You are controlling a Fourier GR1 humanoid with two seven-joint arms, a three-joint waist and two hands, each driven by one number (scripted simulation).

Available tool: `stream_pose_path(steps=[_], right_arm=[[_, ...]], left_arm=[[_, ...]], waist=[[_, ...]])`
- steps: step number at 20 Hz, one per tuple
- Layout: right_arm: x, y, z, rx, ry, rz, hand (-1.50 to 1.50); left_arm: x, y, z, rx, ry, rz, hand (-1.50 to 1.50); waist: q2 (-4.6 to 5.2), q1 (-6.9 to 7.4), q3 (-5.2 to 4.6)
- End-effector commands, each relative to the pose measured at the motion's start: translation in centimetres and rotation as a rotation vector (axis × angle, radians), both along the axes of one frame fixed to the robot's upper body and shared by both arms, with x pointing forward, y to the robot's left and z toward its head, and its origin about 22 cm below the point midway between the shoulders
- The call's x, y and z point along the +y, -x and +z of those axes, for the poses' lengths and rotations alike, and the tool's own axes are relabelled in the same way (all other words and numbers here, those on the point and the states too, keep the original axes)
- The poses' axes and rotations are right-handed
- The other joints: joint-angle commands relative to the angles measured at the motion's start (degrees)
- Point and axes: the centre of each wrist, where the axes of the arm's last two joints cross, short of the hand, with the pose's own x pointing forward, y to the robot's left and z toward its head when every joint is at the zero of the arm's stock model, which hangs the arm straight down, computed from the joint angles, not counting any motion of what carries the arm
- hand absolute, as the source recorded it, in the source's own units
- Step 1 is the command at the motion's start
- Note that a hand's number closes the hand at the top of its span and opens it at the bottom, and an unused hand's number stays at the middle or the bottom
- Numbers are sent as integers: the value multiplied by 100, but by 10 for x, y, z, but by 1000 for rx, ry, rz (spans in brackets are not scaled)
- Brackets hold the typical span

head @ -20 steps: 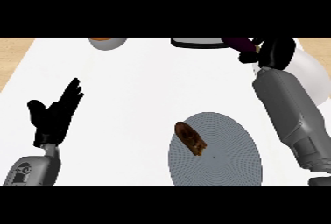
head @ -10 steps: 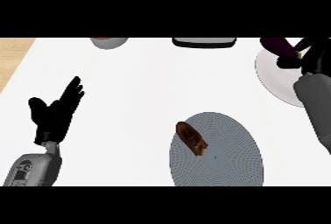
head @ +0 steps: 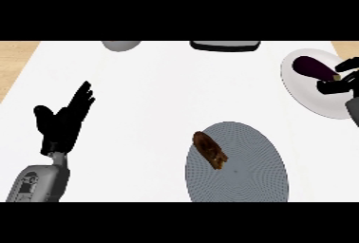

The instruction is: Pick the eggplant from the placemat and place it in the plate

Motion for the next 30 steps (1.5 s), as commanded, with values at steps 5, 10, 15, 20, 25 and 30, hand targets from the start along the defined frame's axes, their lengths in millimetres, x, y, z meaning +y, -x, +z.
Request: stream_pose_path(steps=[5, 10, 15, 20, 25, 30], right_arm=[[-29, 20, -7, -87, -15, 126, -150], [-1, -3, 15, -379, -15, 244, -150], [-12, -2, 28, -547, -153, 307, -150], [-11, -4, 24, -516, -493, 276, -150], [-37, 18, 9, -539, -568, 308, -150], [-66, 37, 13, -563, -521, 323, -150]], left_arm=[[10, 6, -4, 2, 3, -2, 0], [-5, 2, -6, 23, 5, -3, 0], [1, 3, -7, 13, -12, 35, 0], [8, 2, -4, 19, -9, 28, 0], [4, -4, 14, 13, -14, 37, 0], [2, 1, 0, 31, -13, 40, 0]], waist=[[-7, 29, 2], [-53, -82, 0], [-73, -127, -9], [-101, -175, -15], [-76, -125, -10], [-96, -168, -16]])
